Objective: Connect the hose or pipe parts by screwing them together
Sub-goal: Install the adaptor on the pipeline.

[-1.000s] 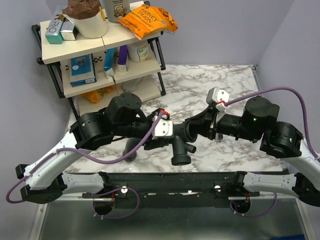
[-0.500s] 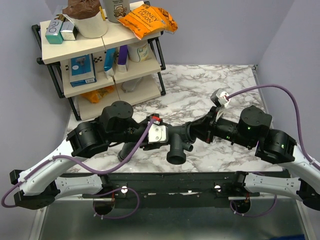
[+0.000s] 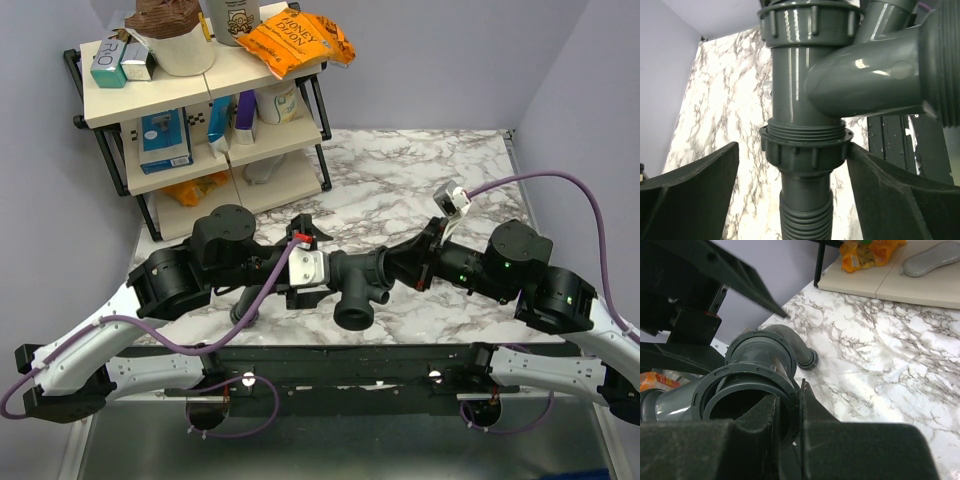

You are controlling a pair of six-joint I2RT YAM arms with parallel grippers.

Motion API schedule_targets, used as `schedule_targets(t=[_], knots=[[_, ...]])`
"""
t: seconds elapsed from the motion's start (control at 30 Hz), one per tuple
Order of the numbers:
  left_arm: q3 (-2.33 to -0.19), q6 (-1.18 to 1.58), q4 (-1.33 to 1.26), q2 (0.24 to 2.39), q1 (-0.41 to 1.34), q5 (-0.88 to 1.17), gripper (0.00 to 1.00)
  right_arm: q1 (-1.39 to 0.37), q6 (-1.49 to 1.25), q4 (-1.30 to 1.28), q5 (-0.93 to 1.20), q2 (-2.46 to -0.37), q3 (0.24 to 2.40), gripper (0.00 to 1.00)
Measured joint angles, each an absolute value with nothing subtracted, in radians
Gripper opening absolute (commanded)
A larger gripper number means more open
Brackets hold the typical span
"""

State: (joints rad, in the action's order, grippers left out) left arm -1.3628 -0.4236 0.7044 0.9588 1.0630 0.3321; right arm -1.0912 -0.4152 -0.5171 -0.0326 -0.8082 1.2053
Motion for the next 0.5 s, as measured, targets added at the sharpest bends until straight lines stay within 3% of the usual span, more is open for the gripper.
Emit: schedule_targets(t=[0.5], knots=[[-1.346, -0.437, 0.69, 0.955, 1.06, 0.324, 0.99, -1.091, -0.426, -0.521, -0.006, -0.78, 1.205, 0.01]])
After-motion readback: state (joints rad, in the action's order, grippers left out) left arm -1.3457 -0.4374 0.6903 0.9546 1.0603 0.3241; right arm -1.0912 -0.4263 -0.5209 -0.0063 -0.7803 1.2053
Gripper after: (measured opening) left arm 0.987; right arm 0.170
